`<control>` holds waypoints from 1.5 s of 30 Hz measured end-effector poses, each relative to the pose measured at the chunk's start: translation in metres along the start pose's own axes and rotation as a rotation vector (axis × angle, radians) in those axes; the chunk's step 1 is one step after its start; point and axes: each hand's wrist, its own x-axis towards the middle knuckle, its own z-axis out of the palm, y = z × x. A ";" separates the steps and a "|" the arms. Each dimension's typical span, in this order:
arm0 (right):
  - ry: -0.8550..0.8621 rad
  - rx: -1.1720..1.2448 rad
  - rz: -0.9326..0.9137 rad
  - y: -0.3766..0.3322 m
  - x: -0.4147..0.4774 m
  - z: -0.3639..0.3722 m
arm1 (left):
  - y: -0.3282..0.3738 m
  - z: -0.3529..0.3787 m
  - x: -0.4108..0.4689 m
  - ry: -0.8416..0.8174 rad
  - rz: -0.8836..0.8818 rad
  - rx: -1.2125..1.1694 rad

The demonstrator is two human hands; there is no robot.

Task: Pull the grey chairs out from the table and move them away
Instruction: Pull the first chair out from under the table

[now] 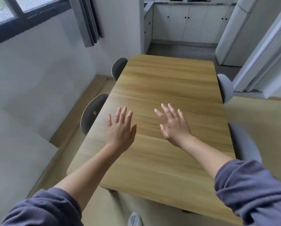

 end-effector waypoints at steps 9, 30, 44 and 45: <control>-0.220 -0.068 -0.127 0.084 -0.072 0.023 | 0.096 0.062 -0.056 -0.080 -0.173 -0.039; -0.389 -0.090 -0.460 0.348 -0.147 0.029 | 0.372 0.159 -0.079 -0.221 -0.462 -0.038; -0.599 -0.122 -0.833 0.465 -0.057 0.050 | 0.489 0.199 -0.006 -0.297 -0.825 -0.124; -0.612 -0.132 -0.862 0.471 -0.052 0.052 | 0.498 0.201 -0.005 -0.290 -0.848 -0.132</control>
